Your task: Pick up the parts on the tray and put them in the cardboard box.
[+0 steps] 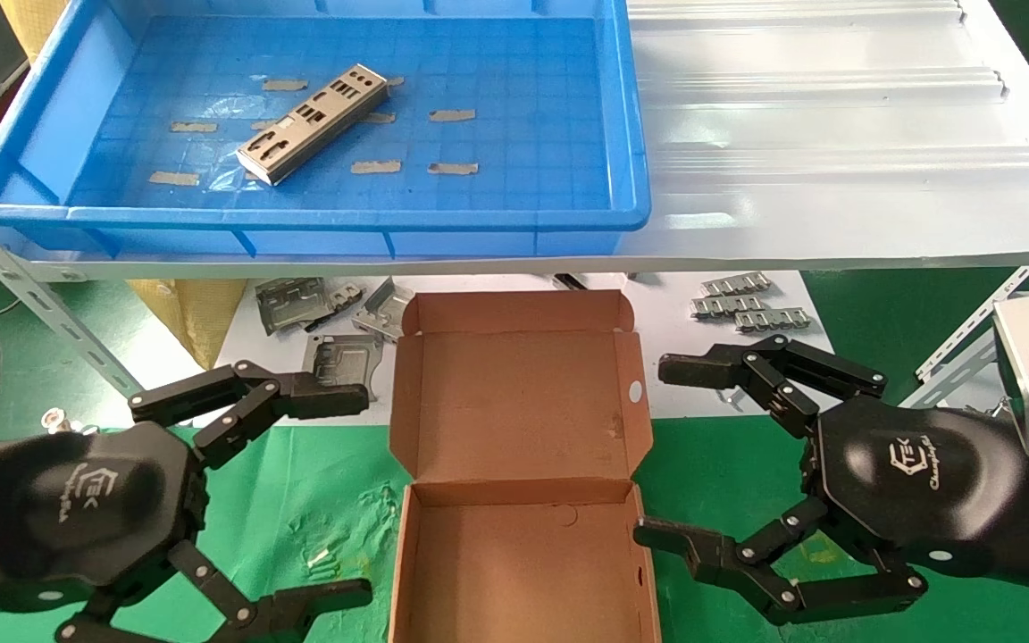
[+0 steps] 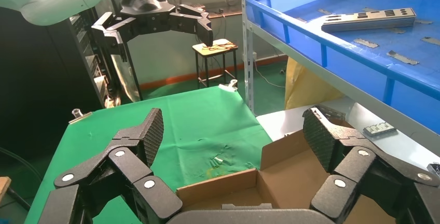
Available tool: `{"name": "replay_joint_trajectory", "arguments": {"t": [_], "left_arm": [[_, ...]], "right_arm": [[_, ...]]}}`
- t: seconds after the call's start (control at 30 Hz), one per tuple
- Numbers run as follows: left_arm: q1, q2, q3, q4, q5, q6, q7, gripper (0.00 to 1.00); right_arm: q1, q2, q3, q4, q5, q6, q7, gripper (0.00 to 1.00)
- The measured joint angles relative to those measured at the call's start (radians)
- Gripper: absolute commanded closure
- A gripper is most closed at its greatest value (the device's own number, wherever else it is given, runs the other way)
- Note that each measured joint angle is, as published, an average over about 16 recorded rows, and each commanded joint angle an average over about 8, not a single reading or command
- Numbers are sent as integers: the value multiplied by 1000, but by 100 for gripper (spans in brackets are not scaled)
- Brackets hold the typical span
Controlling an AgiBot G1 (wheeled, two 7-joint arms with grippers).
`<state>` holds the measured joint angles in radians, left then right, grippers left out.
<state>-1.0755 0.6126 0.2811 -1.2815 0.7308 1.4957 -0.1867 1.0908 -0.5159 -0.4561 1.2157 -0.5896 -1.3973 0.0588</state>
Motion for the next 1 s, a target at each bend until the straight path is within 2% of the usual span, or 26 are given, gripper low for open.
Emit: {"name": "replay_joint_trajectory", "arguments": {"t": [1.0], "left_arm": [[0,0,0,0,0,0,0,0]], "right_arm": [[0,0,0,0,0,0,0,0]]}}
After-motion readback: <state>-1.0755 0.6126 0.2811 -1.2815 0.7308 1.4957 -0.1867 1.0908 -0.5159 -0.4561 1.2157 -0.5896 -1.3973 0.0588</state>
